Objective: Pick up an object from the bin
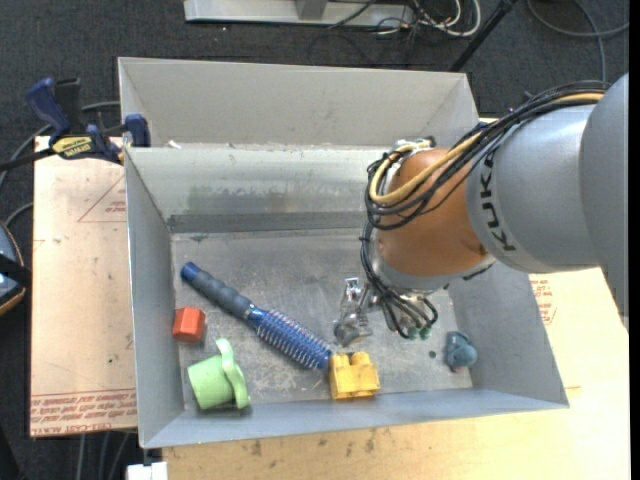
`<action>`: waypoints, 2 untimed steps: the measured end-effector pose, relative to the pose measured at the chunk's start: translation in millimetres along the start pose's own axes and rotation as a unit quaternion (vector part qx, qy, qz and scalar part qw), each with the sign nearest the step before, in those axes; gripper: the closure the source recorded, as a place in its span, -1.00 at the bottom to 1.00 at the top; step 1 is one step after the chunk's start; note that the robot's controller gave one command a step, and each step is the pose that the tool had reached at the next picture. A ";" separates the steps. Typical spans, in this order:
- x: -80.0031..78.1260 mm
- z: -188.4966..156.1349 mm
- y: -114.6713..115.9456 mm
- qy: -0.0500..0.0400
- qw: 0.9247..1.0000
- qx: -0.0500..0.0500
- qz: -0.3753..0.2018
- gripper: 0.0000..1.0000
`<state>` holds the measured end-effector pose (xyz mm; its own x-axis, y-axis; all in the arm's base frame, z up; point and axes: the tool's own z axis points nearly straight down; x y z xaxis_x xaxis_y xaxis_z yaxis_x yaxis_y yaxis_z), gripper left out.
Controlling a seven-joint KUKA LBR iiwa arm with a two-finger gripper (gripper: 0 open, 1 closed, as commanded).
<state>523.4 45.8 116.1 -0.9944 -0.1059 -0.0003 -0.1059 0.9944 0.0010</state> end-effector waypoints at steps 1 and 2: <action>0.0 0.0 0.0 0.000 1.000 0.000 0.000 -1.00; -3.1 41.6 52.0 -0.005 1.000 -0.001 0.002 -1.00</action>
Offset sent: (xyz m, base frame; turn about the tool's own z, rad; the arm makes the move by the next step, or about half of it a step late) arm 0.0000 0.0000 0.0000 0.0000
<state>520.9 97.9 74.5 -0.9947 -0.1028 -0.0101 -0.1028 0.9947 0.0021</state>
